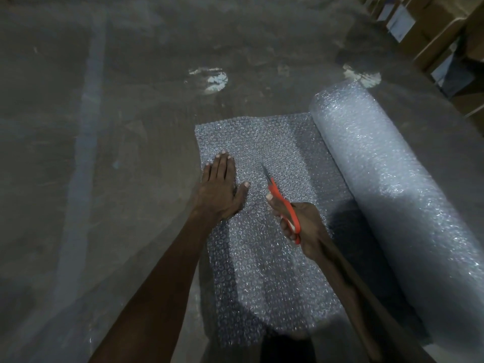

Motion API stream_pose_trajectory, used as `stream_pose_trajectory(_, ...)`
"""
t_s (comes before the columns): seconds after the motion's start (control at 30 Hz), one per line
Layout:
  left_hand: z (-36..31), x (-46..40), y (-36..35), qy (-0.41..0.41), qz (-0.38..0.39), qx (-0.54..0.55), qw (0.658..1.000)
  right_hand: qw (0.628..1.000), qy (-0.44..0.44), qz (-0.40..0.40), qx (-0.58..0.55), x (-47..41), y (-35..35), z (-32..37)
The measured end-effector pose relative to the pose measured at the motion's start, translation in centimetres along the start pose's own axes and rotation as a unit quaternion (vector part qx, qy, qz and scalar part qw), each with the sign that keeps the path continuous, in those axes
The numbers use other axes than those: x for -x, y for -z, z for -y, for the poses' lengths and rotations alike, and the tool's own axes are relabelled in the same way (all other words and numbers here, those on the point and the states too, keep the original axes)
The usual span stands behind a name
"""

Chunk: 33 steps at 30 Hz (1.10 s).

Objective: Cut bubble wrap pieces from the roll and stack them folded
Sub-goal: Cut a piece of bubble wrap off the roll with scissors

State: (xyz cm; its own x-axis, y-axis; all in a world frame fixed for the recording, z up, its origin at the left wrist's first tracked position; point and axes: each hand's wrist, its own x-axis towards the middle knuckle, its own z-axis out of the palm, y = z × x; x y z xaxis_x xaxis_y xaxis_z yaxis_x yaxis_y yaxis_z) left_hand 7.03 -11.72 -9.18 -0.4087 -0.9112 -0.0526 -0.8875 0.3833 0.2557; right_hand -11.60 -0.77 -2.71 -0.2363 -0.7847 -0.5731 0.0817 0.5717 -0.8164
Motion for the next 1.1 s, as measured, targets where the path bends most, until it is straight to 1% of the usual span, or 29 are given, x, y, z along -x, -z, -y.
stream_pose_trajectory(0.13, -0.1, -0.1, 0.0, 0.003, 0.002, 0.002, 1.000, 1.000, 0.013, 0.004, 0.006, -0.1, -0.1, -0.2)
stream_pose_trajectory(0.4, -0.1, 0.0, 0.1, 0.006, 0.011, -0.003, 1.000, 1.000, 0.000, -0.003, 0.002, -0.5, -0.5, 0.8)
stream_pose_trajectory(0.6, -0.1, 0.0, 0.1, 0.007, 0.007, 0.002, 1.000, 1.000, 0.008, 0.009, 0.012, -1.1, -0.4, 0.4)
stream_pose_trajectory(0.8, -0.2, 0.0, 0.4, 0.006, 0.011, -0.002, 1.000, 1.000, 0.008, -0.002, 0.005, -1.5, -0.7, 0.9)
stream_pose_trajectory(1.1, -0.1, 0.1, 0.4, 0.004, 0.012, -0.002, 1.000, 1.000, 0.014, 0.005, 0.007, -1.8, -0.6, 0.8)
